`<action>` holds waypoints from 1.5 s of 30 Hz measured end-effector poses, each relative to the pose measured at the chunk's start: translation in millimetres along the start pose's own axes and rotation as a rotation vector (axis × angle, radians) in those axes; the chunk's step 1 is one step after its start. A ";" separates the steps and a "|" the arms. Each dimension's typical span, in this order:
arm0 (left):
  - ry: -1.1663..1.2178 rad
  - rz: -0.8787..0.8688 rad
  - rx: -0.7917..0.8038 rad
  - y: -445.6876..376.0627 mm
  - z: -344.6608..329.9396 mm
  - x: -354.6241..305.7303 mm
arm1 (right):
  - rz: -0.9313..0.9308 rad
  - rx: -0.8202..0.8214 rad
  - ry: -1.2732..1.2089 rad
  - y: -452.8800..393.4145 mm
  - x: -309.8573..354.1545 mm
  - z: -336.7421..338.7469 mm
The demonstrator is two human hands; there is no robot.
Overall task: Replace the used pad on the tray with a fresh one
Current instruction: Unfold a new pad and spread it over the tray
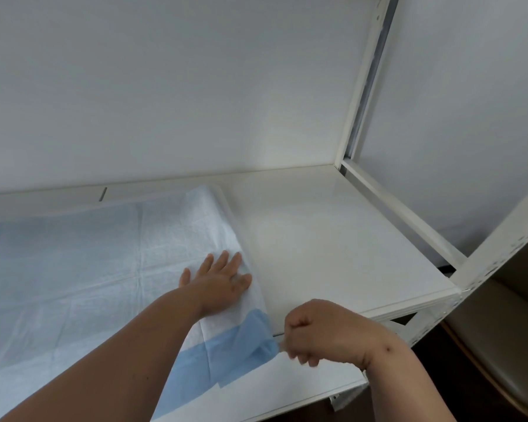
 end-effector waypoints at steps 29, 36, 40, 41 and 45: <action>-0.012 0.209 -0.276 74.6 25.6 92.0 | 0.141 -0.430 0.605 -107.9 80.7 -53.7; -0.073 0.274 -0.096 93.2 13.2 138.2 | 0.049 -0.574 0.570 -115.4 122.8 -42.9; -0.097 0.273 -0.062 90.8 10.0 141.5 | 0.159 -0.602 0.589 -152.8 153.1 -35.7; -0.103 0.275 -0.051 90.2 9.9 141.1 | 0.165 -0.578 0.598 -163.7 156.6 -33.7; -0.084 0.272 -0.005 90.0 14.1 140.6 | 0.085 -0.498 0.622 -200.7 155.0 -26.3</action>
Point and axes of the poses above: each hand's wrist, its own y-axis away from the middle knuckle, its own z-axis out of the back of the hand, x = y × z, the point moved 1 cm from there along -y, towards the middle knuckle, and after that the axes turned 13 degrees about -z, right-handed, at the moved point
